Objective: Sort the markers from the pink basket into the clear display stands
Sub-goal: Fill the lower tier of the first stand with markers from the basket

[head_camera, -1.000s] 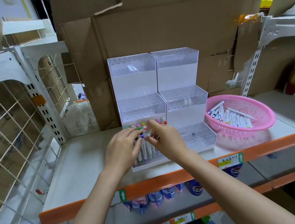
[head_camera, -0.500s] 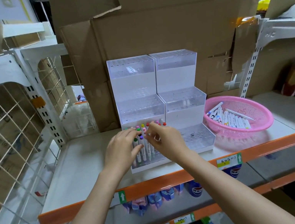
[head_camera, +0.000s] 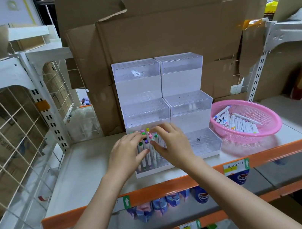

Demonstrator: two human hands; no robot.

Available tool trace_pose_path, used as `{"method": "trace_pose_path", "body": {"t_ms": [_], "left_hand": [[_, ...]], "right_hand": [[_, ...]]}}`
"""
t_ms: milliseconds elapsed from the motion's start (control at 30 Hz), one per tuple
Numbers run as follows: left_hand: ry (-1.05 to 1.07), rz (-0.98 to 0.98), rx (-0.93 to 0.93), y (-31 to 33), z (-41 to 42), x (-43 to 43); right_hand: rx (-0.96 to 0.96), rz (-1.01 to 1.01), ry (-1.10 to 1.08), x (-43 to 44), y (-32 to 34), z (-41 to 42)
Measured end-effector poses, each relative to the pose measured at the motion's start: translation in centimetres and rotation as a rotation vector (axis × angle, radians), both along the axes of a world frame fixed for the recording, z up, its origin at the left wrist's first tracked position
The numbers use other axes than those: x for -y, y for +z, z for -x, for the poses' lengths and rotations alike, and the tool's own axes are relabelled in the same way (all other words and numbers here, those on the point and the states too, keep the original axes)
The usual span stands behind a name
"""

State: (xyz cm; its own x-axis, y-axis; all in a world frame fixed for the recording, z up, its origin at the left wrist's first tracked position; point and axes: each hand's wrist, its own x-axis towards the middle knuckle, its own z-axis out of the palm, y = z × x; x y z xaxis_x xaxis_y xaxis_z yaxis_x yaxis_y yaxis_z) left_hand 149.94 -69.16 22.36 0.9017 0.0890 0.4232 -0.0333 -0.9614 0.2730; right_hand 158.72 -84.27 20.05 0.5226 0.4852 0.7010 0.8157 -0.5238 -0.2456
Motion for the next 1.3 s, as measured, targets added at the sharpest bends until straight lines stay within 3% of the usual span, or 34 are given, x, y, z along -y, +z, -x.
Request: {"method": "trace_pose_path", "body": {"t_ms": [400, 600, 800, 1033, 1300], "left_hand": [[-0.044, -0.132, 0.058, 1.0, -2.4, 2.5], [-0.178, -0.238, 0.028, 1.7, -6.6, 7.5], [-0.313, -0.222, -0.023, 1.6, -11.5, 14.9], [-0.425, -0.164, -0.176, -1.1, -18.4, 22.5], [-0.255, -0.037, -0.422, -4.0, -26.0, 25.6]], "right_hand": [[-0.164, 0.126, -0.103, 3.3, 0.7, -1.6], [-0.326, 0.315, -0.258, 9.4, 1.2, -3.8], [-0.424, 0.346, -0.438, 16.8, 0.8, -7.2], [-0.64, 0.396, -0.47, 23.5, -0.1, -12.1], [-0.761, 0.587, -0.433, 26.3, -0.2, -18.1]]}}
